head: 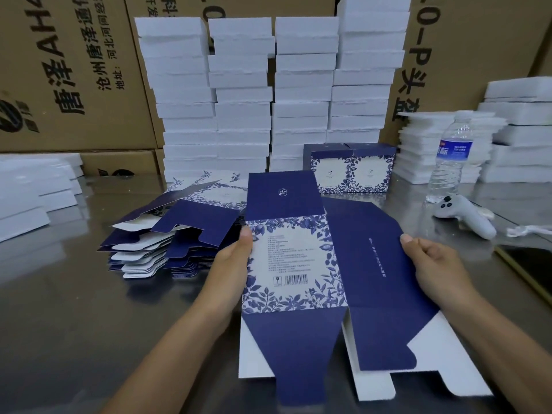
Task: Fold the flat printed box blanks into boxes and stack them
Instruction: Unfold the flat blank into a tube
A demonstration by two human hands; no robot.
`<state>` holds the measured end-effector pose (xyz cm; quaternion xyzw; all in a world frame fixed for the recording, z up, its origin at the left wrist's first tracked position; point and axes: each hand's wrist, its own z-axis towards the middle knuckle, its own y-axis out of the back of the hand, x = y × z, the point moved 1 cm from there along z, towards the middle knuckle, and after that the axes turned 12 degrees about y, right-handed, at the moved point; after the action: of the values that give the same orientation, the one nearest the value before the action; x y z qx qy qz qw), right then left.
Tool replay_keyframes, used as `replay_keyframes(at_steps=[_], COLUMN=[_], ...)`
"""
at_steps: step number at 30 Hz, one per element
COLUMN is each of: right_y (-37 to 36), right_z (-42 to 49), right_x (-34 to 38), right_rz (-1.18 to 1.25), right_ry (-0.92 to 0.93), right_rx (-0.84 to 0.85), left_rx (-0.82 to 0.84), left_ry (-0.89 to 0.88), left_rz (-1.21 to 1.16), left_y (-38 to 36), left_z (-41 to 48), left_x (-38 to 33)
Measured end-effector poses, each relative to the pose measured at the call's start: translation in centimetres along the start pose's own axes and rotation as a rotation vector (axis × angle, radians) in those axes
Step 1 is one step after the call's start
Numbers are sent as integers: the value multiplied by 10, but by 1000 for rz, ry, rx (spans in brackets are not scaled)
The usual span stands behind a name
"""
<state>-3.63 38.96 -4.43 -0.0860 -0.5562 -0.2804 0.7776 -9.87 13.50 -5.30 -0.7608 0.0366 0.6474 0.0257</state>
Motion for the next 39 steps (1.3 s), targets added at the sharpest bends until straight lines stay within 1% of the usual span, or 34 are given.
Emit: replay_keyframes(at_steps=[2,6,11,14,16,18,25,27,32,35,39], right_y=[0,-6,-8,-10,-13,-14,-7,-7,-7,-9,-12], right_z=[1,0,2,1,-1,-2,-2,-3,-4,-4,-5], right_x=[-2,-7,-16,-17,-17,-17,-14,-13,-8,-7,-4], right_rz=[-6,4,110,143,112,78,67,73,96,139,267], right_ry=[15,37,15,3,25,33,32,23,-3,-5,-17], right_rx=[-4,0,-23,37,117,155,132,119,61,68,102], left_rx=[-9,-87,-84,-108,-127,-115,-96,-86,-74,-120,-178], left_ry=[-33,-92,-117,-98,-73,-57,-4,7,-55,-61,-81], left_rz=[36,40,24,-34,-89,-116,-128,-101,76,80,80], left_y=[0,5,6,8,11,12,8,7,4,6,7], left_z=[-1,-1,-2,-1,1,3,6,6,4,4,5], left_x=[0,-1,-2,-3,-4,-3,-3,-3,4,3,0])
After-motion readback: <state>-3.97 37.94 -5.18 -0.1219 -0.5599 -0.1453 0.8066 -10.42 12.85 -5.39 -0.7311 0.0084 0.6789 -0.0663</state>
